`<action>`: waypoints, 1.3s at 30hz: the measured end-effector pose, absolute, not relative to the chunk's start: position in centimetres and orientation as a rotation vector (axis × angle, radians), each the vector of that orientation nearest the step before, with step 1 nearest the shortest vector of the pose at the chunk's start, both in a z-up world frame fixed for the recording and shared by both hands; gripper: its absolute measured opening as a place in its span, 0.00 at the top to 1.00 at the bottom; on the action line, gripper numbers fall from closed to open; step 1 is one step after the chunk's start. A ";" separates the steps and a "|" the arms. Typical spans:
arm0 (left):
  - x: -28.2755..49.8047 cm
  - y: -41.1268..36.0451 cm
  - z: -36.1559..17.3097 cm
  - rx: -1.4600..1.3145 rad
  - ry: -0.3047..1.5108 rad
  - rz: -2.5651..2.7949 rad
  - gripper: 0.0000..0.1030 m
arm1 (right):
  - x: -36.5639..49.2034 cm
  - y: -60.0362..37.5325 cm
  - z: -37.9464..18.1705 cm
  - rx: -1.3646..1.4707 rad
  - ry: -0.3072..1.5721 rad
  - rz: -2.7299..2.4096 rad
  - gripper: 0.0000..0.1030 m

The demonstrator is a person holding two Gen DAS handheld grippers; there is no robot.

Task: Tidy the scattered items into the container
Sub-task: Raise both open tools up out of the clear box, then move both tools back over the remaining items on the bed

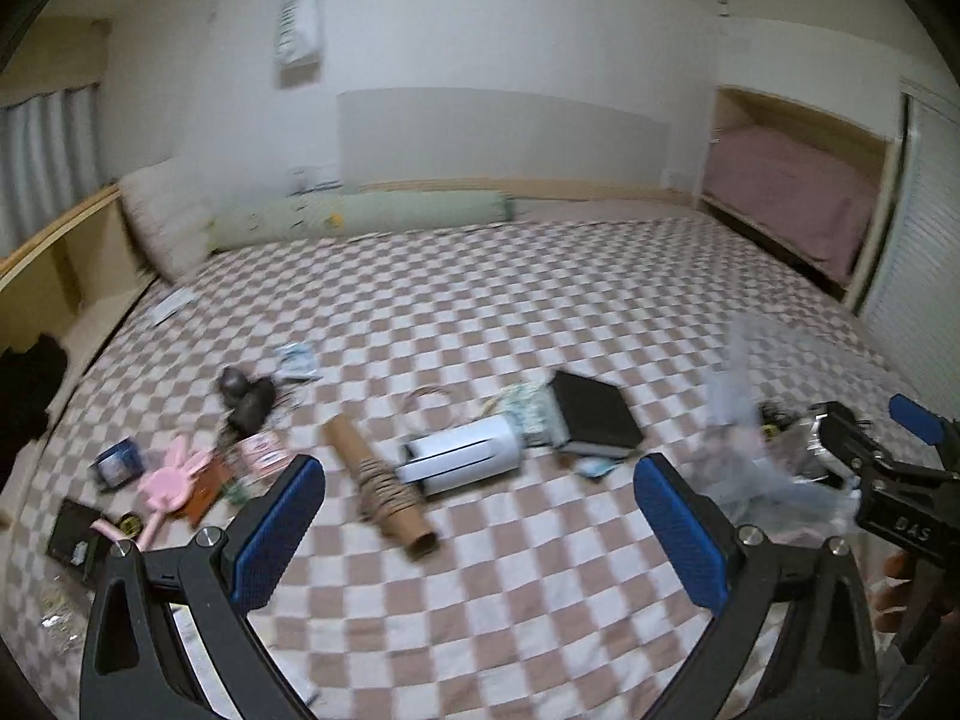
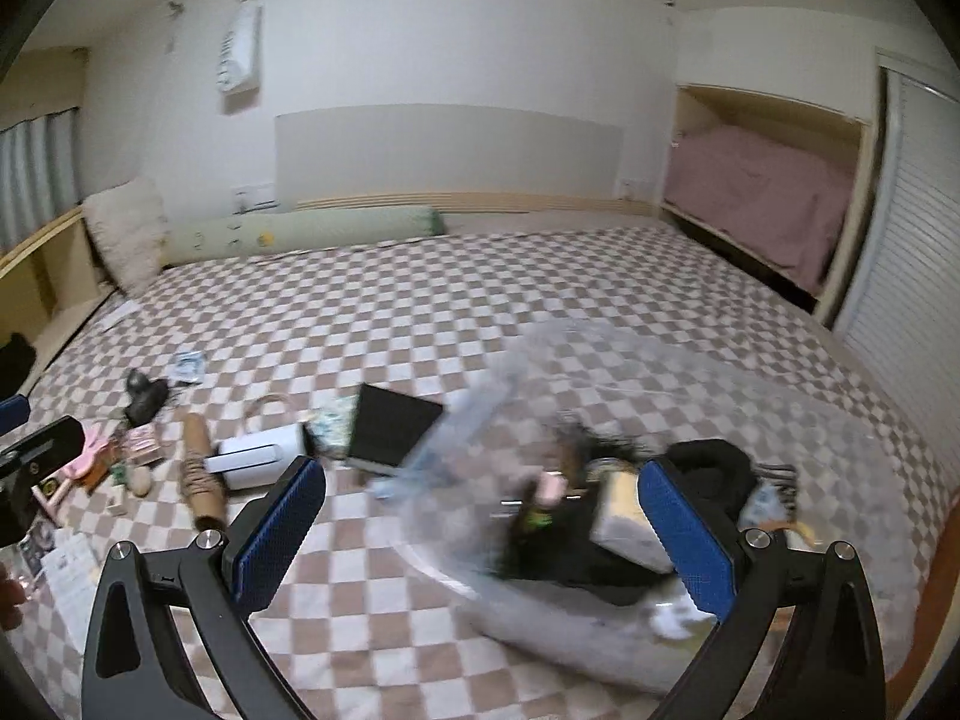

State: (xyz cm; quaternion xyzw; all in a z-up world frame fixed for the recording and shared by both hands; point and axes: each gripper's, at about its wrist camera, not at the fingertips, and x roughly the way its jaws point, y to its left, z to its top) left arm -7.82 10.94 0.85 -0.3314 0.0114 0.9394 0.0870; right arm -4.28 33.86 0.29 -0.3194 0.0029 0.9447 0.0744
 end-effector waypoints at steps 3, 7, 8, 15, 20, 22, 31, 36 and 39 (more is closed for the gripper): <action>-7.7 8.0 0.6 -1.017 0.007 2.834 0.00 | -5.1 31.6 -0.1 -1.037 -0.022 2.866 0.00; -7.2 4.5 0.3 -1.057 0.014 2.894 0.00 | -5.8 28.8 -0.5 -1.054 -0.076 2.894 0.00; -7.0 3.6 0.3 -1.063 0.023 2.909 0.00 | -5.9 28.1 -0.5 -1.055 -0.086 2.901 0.00; -5.4 -1.4 0.0 -1.108 0.031 2.985 0.00 | -7.1 23.5 -1.3 -1.085 -0.120 2.953 0.00; -4.0 -4.0 0.0 -1.121 0.086 3.028 0.00 | -7.8 20.7 -2.1 -1.100 -0.103 2.959 0.00; -3.7 -5.0 -0.1 -1.127 0.093 3.039 0.00 | -7.9 19.6 -2.3 -1.106 -0.085 2.977 0.00; -2.4 -9.5 -0.9 -1.195 0.093 3.091 0.00 | -8.2 14.9 -3.2 -1.182 -0.071 3.052 0.00; -1.9 -12.2 -1.6 -1.236 0.090 3.132 0.00 | -8.0 12.4 -3.8 -1.215 -0.107 3.089 0.00; -1.6 -14.0 -2.1 -1.262 0.065 3.157 0.00 | -7.7 10.8 -4.0 -1.232 -0.148 3.117 0.00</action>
